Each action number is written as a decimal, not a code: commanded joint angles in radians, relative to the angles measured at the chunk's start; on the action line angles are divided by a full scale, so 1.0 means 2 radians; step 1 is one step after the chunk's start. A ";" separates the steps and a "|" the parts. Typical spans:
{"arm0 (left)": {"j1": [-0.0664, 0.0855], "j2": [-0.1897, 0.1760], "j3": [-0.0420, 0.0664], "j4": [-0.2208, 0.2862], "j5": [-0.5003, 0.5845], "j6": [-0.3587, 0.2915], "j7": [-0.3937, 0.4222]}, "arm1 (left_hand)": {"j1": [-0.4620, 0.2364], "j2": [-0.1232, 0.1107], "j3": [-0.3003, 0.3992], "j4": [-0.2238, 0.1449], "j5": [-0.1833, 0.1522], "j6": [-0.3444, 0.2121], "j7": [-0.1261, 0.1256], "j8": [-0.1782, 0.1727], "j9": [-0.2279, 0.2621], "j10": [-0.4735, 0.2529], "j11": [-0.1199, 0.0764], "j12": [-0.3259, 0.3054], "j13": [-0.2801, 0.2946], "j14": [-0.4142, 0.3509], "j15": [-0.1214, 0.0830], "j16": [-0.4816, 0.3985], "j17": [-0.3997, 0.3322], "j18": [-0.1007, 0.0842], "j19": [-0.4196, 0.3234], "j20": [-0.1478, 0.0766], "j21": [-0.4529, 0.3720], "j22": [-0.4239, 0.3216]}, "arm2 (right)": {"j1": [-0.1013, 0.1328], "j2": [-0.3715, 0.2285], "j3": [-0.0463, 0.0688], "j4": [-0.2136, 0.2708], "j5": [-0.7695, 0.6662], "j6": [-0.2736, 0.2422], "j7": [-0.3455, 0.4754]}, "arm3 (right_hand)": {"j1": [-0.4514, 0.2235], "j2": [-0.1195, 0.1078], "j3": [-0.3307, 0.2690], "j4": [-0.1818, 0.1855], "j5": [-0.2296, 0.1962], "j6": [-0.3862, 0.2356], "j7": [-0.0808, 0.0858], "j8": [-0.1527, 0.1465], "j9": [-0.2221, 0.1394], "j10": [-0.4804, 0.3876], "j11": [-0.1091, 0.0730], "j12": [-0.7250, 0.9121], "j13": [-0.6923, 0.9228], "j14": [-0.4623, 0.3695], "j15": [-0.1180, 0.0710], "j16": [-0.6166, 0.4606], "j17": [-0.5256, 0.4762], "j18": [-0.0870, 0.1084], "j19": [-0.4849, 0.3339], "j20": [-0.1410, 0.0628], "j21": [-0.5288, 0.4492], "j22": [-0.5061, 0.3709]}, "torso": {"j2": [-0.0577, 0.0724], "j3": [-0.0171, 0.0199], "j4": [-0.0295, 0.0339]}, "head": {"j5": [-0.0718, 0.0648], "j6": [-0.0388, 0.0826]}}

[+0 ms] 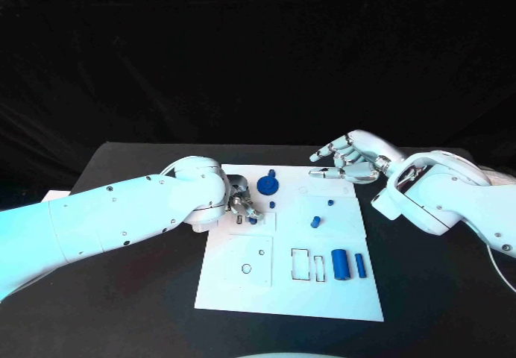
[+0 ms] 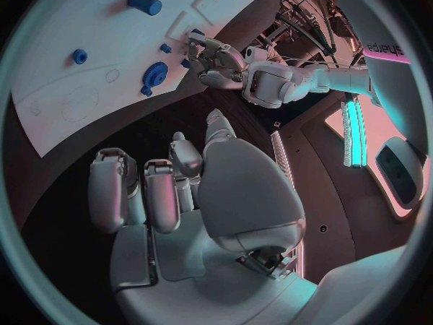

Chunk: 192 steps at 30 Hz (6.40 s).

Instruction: Assemble the parts on the task board

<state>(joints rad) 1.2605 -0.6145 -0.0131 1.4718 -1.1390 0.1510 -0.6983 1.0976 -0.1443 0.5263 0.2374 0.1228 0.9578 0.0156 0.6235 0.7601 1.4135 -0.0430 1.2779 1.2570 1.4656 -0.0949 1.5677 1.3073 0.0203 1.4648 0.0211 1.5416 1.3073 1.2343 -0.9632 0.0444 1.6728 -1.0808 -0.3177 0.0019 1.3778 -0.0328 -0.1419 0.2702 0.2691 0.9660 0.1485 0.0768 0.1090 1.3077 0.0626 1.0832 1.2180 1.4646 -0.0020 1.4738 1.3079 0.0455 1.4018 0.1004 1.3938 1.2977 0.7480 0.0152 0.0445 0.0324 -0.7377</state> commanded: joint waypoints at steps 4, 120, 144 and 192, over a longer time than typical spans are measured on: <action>-0.004 0.003 -0.003 -0.002 0.014 0.020 -0.030 | -0.014 0.000 -0.014 0.006 -0.002 0.005 0.001 0.005 0.002 0.002 -0.003 -0.001 0.001 0.053 -0.003 0.002 0.132 -0.006 0.045 -0.004 0.004 0.117 | 0.000 0.000 0.000 0.001 -0.002 0.004 0.003 | 0.000 0.005 -0.003 0.000 0.003 0.004 0.000 0.001 0.001 -0.002 0.000 -0.003 -0.001 0.035 -0.004 -0.003 0.058 0.010 -0.004 -0.001 -0.002 -0.001 | 0.000 -0.0003 0.0005 | 0.000 0.000; 0.044 0.055 0.012 -0.168 0.019 0.088 0.011 | 0.048 0.079 -0.264 0.021 -0.009 -0.009 0.014 -0.034 -0.034 -0.014 0.009 -0.020 -0.024 0.053 0.007 0.002 0.132 -0.003 0.039 0.005 -0.008 0.108 | -0.007 0.010 -0.001 -0.021 0.001 0.007 0.003 | -0.004 0.007 -0.009 0.003 0.005 0.004 0.000 0.000 0.001 -0.004 0.001 -0.005 -0.003 0.033 -0.004 -0.010 0.050 0.012 -0.009 -0.001 -0.008 -0.009 | 0.000 0.0000 0.0006 | 0.003 0.003; 0.043 0.059 0.011 -0.173 0.026 0.102 0.023 | 0.138 0.117 -0.202 -0.009 -0.028 -0.017 0.012 -0.039 -0.033 -0.015 0.007 -0.024 -0.028 0.053 0.006 0.002 0.132 -0.002 0.038 0.003 -0.010 0.108 | -0.008 0.011 -0.001 -0.021 0.002 0.007 0.004 | -0.004 0.007 -0.009 0.003 0.005 0.004 0.000 0.000 0.001 -0.004 0.001 -0.005 -0.003 0.033 -0.004 -0.010 0.050 0.012 -0.009 -0.001 -0.008 -0.009 | 0.000 0.0003 0.0004 | 0.003 0.000; 0.024 -0.053 0.002 -0.004 0.038 0.021 0.084 | 0.107 -0.013 0.063 -0.079 0.036 0.000 0.015 -0.047 -0.025 0.001 0.008 -0.021 -0.023 0.053 0.008 0.002 0.132 -0.004 0.042 0.003 -0.004 0.116 | -0.009 0.008 -0.001 -0.023 0.006 0.008 0.005 | -0.003 0.008 -0.010 0.003 0.006 0.004 0.000 0.000 0.001 -0.003 0.000 -0.003 -0.002 0.033 -0.004 -0.010 0.050 0.012 -0.009 -0.001 -0.009 -0.009 | 0.000 -0.0004 -0.0002 | 0.009 -0.003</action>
<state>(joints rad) 1.3087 -0.7200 -0.0086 1.4596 -1.0548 0.1782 -0.5320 1.3091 -0.1627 0.5135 0.2122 0.1916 0.9457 0.0534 0.5333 0.7112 1.4067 -0.0255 1.2288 1.2096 1.4669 -0.0747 1.5677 1.3076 0.0228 1.4684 0.0317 1.5298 1.3073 1.2168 -0.9473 0.0421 1.6276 -1.0683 -0.3141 0.0045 1.3699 -0.0249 -0.1542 0.2772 0.2749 0.9660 0.1485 0.0768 0.1099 1.3042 0.0663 1.0740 1.2122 1.4646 -0.0020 1.4581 1.3080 0.0608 1.3910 0.0967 1.3807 1.2799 0.7466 0.0142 0.0457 0.0483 -0.7424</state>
